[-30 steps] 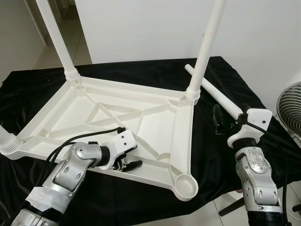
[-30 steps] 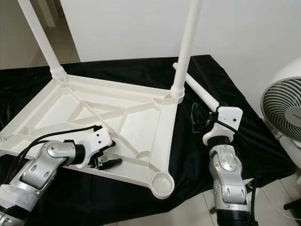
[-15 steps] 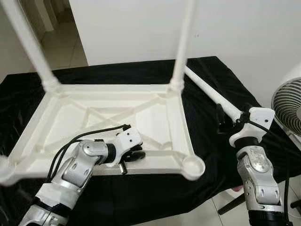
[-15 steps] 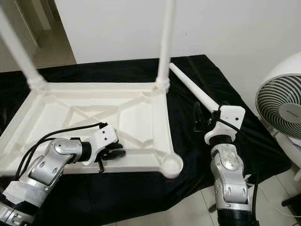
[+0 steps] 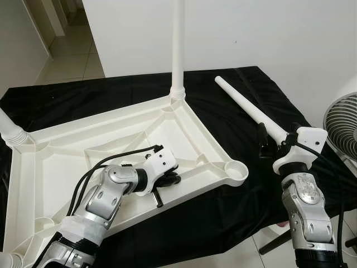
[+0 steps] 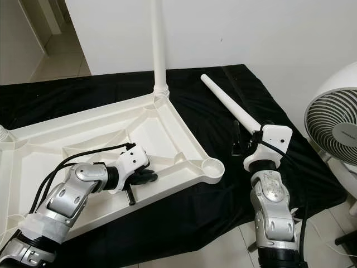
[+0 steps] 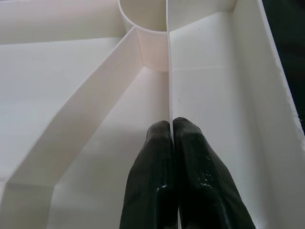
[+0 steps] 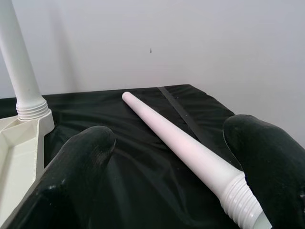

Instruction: Building children table

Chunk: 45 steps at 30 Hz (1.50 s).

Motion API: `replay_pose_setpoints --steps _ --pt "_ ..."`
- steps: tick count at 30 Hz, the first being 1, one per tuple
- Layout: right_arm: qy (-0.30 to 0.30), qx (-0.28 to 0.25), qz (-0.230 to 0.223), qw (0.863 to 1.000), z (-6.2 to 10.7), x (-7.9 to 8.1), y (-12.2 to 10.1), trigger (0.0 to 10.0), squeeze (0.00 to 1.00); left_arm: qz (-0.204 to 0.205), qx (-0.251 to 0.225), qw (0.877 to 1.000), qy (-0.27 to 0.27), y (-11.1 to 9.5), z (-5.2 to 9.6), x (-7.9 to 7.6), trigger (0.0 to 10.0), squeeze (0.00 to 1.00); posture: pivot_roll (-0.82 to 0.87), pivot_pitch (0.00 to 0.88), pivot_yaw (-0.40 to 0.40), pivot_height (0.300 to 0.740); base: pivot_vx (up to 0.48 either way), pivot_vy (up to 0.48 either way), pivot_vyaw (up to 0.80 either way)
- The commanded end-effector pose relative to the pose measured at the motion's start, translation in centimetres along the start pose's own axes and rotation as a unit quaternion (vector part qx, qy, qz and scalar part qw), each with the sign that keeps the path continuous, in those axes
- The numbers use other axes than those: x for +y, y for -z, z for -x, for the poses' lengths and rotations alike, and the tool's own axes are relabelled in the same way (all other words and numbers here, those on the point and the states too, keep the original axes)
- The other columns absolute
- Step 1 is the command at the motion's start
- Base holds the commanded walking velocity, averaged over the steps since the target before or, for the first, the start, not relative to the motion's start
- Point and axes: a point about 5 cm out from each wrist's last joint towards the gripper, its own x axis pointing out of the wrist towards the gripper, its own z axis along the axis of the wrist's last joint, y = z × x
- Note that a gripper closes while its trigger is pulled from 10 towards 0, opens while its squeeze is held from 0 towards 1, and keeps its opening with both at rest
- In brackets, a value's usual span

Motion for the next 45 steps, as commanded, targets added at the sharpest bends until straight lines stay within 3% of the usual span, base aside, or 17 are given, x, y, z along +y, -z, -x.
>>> replay_pose_setpoints --steps 1,4,5,8,9,10,11,17,25,26,28,29,30,32,35,40,45 --pt "0.004 -0.001 -0.002 1.000 -0.1 0.0 -0.2 10.0 0.00 -0.014 -0.022 0.994 -0.107 -0.4 0.6 0.8 10.0 0.00 -0.05 0.075 0.061 0.740 0.000 0.000 0.00" --pt "0.004 0.000 -0.003 1.000 -0.1 -0.1 -0.2 10.0 0.00 -0.012 -0.031 0.994 -0.100 -0.5 0.7 0.6 10.0 0.00 -0.04 0.075 0.060 0.740 0.000 0.000 0.00" --pt "0.003 -0.001 -0.004 1.000 -0.2 0.0 -0.2 10.0 0.00 -0.005 -0.041 0.995 -0.089 -0.6 0.9 0.4 10.0 1.00 -0.04 0.077 0.057 0.740 0.000 0.000 0.00" --pt "0.002 0.000 -0.006 1.000 -0.4 0.1 -0.2 10.0 0.00 -0.005 -0.064 0.995 -0.072 -1.4 1.2 0.1 10.0 1.00 -0.04 0.083 0.053 0.740 0.000 0.000 0.00" --pt "0.001 0.000 -0.006 1.000 -0.6 0.1 -0.2 10.0 0.00 -0.014 -0.089 0.994 -0.055 -2.2 1.5 -0.2 10.0 0.85 -0.03 0.085 0.052 0.740 0.000 0.000 0.00" --pt "0.001 0.000 -0.006 1.000 -0.6 0.1 -0.2 10.0 0.00 -0.014 -0.089 0.994 -0.055 -2.2 1.5 -0.2 10.0 0.85 -0.03 0.085 0.052 0.740 0.000 0.000 0.00" --pt "0.000 0.001 -0.005 1.000 -0.7 0.1 -0.1 10.0 0.00 -0.015 -0.110 0.993 -0.041 -2.9 1.8 -0.5 10.0 0.00 -0.03 0.086 0.049 0.740 0.000 0.000 0.00" --pt "0.005 0.003 -0.005 1.000 -1.4 0.0 0.0 10.0 0.00 0.048 -0.171 0.984 -0.024 -4.5 2.2 -1.1 10.0 0.00 -0.03 0.086 0.043 0.740 0.000 0.000 0.00" --pt "0.088 0.035 -0.066 0.993 -1.2 -1.6 1.7 10.0 0.00 0.058 -0.187 0.979 -0.057 -4.9 2.6 -0.8 10.0 0.00 -0.02 0.086 0.036 0.740 0.000 0.000 0.00" --pt "0.122 0.042 -0.085 0.988 -0.6 -2.3 2.3 10.0 0.00 0.057 -0.188 0.979 -0.055 -5.0 2.7 -1.0 10.0 0.00 -0.02 0.089 0.039 0.740 0.000 0.000 0.00" --pt "0.122 0.042 -0.085 0.988 -0.6 -2.3 2.3 10.0 0.00 0.057 -0.188 0.979 -0.055 -5.0 2.7 -1.0 10.0 0.00 -0.02 0.089 0.039 0.740 0.000 0.000 0.00" --pt "0.154 0.051 -0.115 0.980 0.0 -2.9 2.8 10.0 0.00 0.052 -0.184 0.980 -0.051 -5.0 2.8 -1.2 10.0 0.00 -0.02 0.089 0.043 0.740 0.000 0.000 0.00" --pt "0.154 0.051 -0.115 0.980 0.0 -2.9 2.8 10.0 0.00 0.052 -0.184 0.980 -0.051 -5.0 2.8 -1.2 10.0 0.00 -0.02 0.089 0.043 0.740 0.000 0.000 0.00" --pt "0.220 0.064 -0.159 0.960 1.4 -4.4 4.0 10.0 0.00 0.051 -0.182 0.982 -0.030 -5.2 2.7 -2.3 10.0 0.00 -0.02 0.092 0.051 0.740 0.000 0.000 0.00" --pt "0.256 0.077 -0.175 0.948 2.4 -5.5 4.9 10.0 0.00 0.052 -0.184 0.981 -0.009 -5.5 2.4 -3.3 10.0 0.00 -0.02 0.092 0.064 0.740 0.000 0.000 0.00" --pt "0.270 0.088 -0.188 0.940 2.9 -6.4 5.9 10.0 0.00 0.052 -0.193 0.980 0.010 -6.2 1.8 -4.5 10.0 0.00 -0.03 0.094 0.070 0.740 0.000 0.000 0.00" --pt "0.244 0.091 -0.217 0.941 2.7 -6.5 6.4 10.0 0.00 0.052 -0.198 0.979 0.011 -6.7 1.2 -4.9 10.0 0.00 -0.02 0.099 0.074 0.740 0.000 0.000 0.00"
